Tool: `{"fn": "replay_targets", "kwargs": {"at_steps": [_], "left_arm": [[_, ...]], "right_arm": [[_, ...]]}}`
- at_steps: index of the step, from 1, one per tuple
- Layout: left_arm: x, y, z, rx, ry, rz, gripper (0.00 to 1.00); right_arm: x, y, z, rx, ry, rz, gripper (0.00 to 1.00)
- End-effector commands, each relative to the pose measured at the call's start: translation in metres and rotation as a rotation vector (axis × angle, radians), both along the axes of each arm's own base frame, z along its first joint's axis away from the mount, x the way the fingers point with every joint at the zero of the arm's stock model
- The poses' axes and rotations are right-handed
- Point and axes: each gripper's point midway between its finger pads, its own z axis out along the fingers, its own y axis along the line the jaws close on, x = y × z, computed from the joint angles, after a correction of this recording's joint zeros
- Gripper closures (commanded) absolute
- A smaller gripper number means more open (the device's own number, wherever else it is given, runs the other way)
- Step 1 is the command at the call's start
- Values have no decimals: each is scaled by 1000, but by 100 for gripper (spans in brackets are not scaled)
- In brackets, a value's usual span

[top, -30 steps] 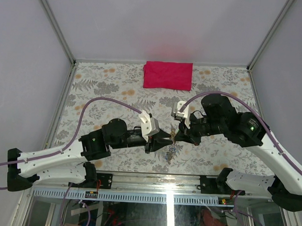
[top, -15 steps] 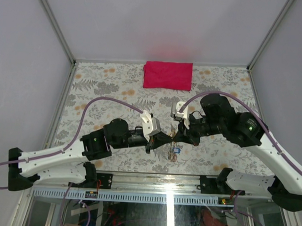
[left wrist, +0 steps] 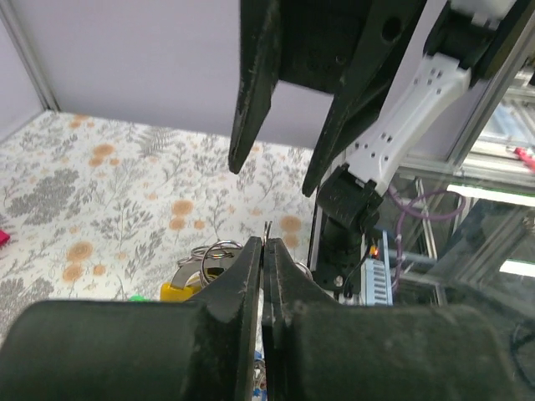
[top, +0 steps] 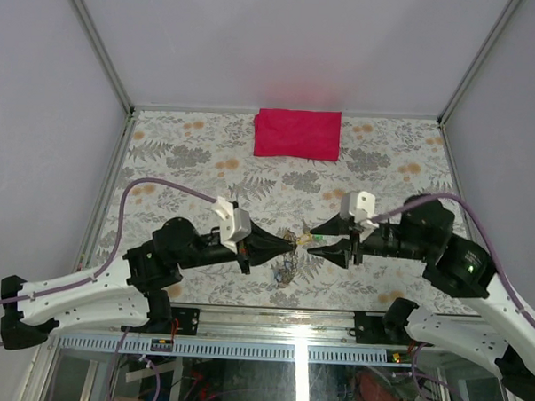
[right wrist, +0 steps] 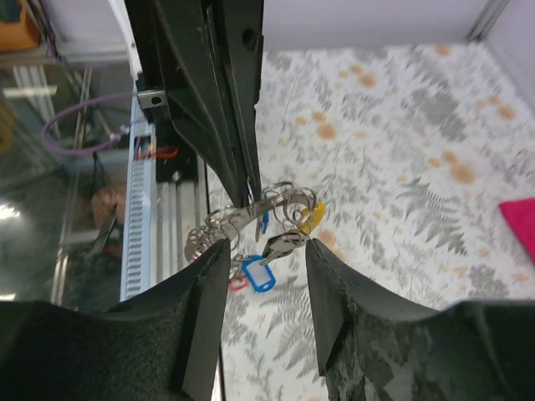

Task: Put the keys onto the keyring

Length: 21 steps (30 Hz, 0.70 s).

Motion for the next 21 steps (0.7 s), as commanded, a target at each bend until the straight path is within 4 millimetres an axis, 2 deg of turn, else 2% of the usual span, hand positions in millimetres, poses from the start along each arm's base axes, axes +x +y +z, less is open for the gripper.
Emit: {"fn": "replay_targets", "kwargs": {"at_steps": [1,5,7,12,21], "left_arm": [[-10,19,64,-283,-70,-34,100],[-16,29,78,-382,-88,-66,100],[-20,33,86,-424,-100,-86,100],[-26,42,101,-509,-128,-104,100],[-26,42,105,-509,-141,-101,100]], "right_arm": [[6,12,47,347,-104,-33,52],[1,13,63,581,-126,-15,55],[0,14,69,631,-135,-1,58],[-11,20,78,664,-151,85,62],[-24,23,82,700,-174,178,68]]}}
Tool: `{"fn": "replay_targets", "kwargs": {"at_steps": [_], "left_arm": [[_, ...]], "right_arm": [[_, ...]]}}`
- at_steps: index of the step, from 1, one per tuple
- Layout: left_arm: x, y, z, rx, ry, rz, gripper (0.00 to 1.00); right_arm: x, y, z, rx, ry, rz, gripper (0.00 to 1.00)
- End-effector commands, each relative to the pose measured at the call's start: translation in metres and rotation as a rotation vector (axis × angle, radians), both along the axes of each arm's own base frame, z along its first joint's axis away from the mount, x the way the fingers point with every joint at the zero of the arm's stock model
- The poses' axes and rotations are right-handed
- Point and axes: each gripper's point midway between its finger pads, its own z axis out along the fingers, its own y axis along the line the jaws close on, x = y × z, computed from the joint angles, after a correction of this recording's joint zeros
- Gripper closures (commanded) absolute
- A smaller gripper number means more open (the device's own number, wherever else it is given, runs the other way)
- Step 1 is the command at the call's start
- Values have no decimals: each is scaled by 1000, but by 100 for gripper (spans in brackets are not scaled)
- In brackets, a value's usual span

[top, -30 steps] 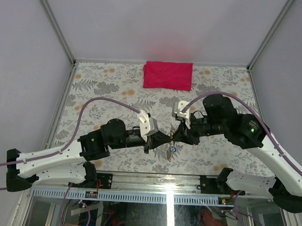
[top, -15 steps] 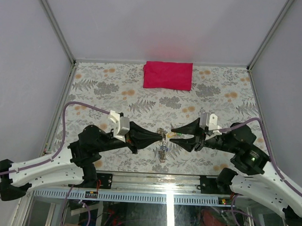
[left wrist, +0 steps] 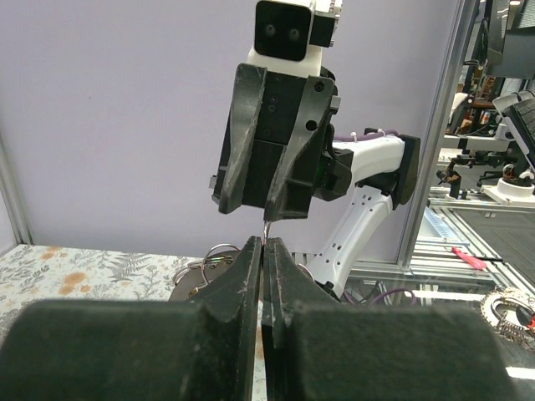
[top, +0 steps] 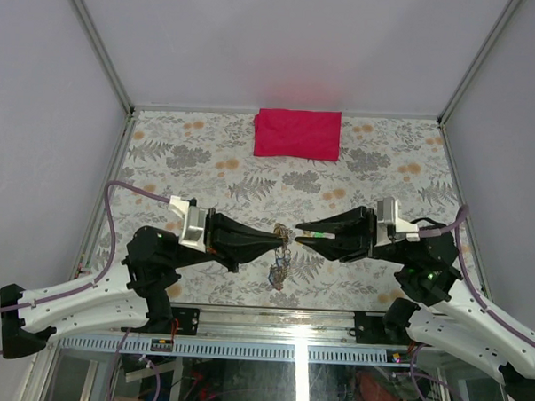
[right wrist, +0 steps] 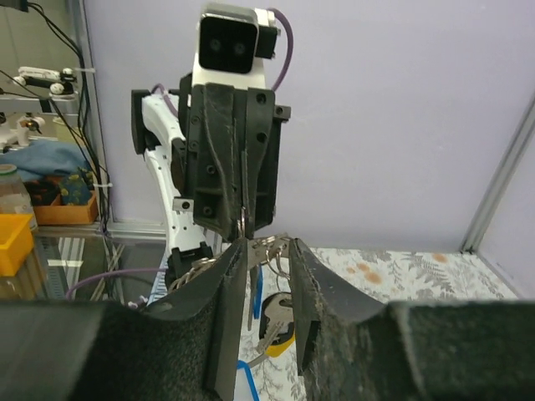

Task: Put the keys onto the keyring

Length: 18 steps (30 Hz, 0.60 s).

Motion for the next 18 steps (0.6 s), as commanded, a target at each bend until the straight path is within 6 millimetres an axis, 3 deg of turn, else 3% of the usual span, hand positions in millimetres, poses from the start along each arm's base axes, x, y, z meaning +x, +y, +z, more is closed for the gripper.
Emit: {"fn": "replay_targets", "kwargs": {"at_steps": [1,5,13,18], "left_arm": [[-7,14,34,-116,-59,-2,100],[-7,12,33,-107,-63,-9,100],[-7,8,33,-101,-63,-15,100],[-7,9,33,-103,-65,-14,100]], "right_arm": [[-16,-3,20,75,-73,69,70],[-19,2,16,46,-63,106,75],[-19,6,8,20,-53,128,69],[-19,8,4,5,-41,140,71]]}}
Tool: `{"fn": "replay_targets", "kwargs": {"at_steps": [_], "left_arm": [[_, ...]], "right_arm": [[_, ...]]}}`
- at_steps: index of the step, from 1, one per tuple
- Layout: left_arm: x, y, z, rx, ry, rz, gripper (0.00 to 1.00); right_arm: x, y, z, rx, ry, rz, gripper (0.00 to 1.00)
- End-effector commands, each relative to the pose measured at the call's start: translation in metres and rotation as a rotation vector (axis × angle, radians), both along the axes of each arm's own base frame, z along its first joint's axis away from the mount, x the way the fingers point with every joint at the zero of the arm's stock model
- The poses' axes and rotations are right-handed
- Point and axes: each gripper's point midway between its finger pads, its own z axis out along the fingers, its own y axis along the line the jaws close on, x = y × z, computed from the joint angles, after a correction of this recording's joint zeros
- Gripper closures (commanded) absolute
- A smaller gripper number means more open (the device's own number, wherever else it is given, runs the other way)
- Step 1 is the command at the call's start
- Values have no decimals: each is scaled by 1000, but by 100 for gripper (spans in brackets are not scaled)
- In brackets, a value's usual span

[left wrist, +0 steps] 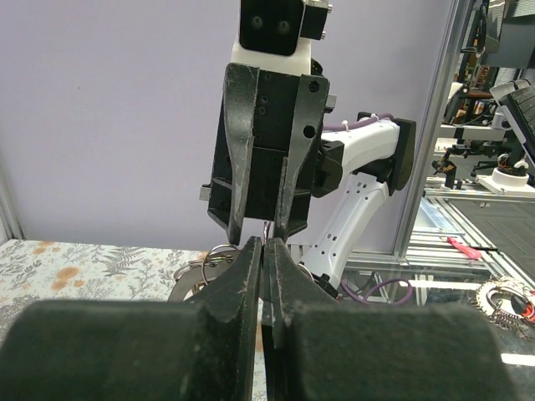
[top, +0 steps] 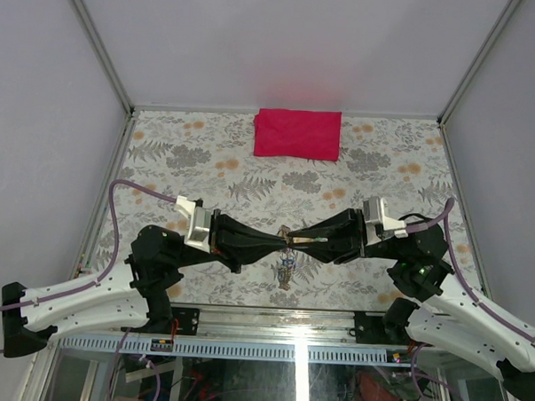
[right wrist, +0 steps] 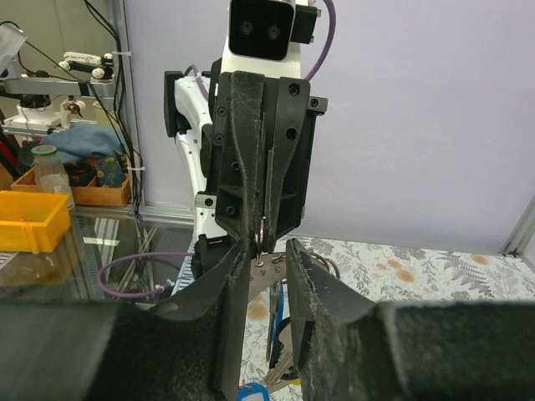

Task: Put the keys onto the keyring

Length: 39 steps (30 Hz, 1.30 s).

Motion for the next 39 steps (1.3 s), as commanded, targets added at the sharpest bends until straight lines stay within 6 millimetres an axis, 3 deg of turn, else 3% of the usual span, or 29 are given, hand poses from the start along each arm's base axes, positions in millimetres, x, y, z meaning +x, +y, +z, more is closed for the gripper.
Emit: {"fn": "replay_targets", "kwargs": {"at_steps": [1,6,13,16,19,22,30,39], "left_arm": [[-6,15,40,-128,-63,5,100],[-6,17,42,-133,-66,8,100],[-7,11,41,-124,-71,-8,100],[-9,9,40,-111,-74,-23,97],[-14,4,33,-66,-78,-61,75],[-19,-3,24,-7,-70,-105,64],[-7,-4,-1,97,12,-48,58],[9,6,-17,156,64,63,58]], "right_arm": [[-7,-2,10,29,-30,33,72],[-7,-1,8,21,-23,34,77],[-9,1,16,10,-15,58,100],[-4,-2,20,-29,-35,11,100],[-2,-14,34,10,-116,-64,100],[4,-25,36,-4,-236,-156,100],[15,-46,36,-54,-582,-326,99],[18,-45,19,-91,-750,-341,100]]}}
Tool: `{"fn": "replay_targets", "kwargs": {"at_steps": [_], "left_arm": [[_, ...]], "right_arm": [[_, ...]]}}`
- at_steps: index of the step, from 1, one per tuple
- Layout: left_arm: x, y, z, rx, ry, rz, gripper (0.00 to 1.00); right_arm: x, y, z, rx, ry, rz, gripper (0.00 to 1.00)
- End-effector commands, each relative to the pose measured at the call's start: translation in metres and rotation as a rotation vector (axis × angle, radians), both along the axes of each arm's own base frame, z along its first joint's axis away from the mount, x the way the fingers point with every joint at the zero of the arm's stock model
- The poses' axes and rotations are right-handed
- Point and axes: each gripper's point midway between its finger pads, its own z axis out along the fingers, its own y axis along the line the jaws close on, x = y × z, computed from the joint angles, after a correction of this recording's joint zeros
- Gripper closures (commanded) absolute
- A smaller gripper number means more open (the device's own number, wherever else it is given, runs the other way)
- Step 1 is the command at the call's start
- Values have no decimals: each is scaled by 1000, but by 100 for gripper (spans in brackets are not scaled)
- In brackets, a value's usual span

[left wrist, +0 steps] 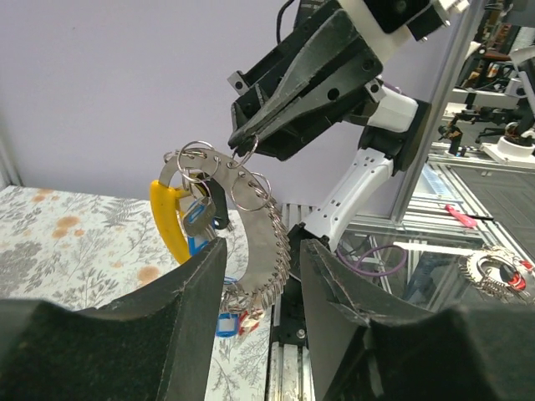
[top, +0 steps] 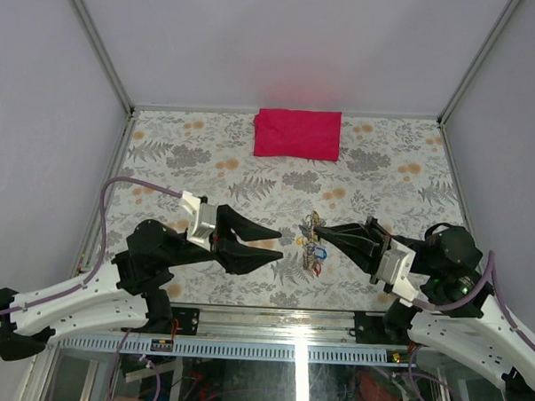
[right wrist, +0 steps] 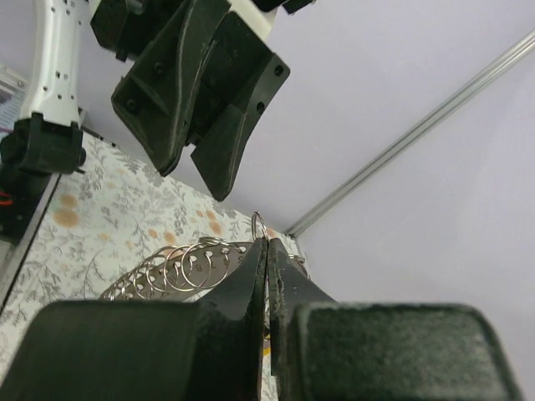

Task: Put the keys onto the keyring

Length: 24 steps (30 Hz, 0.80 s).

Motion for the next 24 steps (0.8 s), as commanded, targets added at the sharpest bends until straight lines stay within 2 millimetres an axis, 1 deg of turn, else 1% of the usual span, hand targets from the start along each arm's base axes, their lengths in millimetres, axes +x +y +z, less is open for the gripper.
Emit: {"fn": "replay_targets", "kwargs": {"at_steps": [1,3,5,8,9,11,13,16,22,24], "left_arm": [[13,3,-6,29,15,77,58],[16,1,-8,40,23,84,58],[18,-1,-10,50,35,92,58],[31,-1,-18,82,83,153,58],[35,-1,-21,93,101,176,57],[36,-1,-23,99,111,181,57],[34,-1,-21,89,103,168,57],[25,-3,-12,73,49,121,57],[20,-10,2,81,-84,85,56],[20,-14,3,99,-107,78,57]], "right_arm": [[4,-2,8,14,-146,-36,100],[6,-1,6,12,-123,-40,100],[9,-1,5,10,-56,-52,100],[16,-3,3,-3,80,-88,100],[18,-4,0,-16,115,-100,100],[22,-5,-10,-39,168,-121,100],[24,-6,-20,-44,206,-137,100],[22,-6,-28,-24,256,-130,100],[19,-4,-29,-16,358,-110,100],[16,-3,-26,0,380,-88,100]]}}
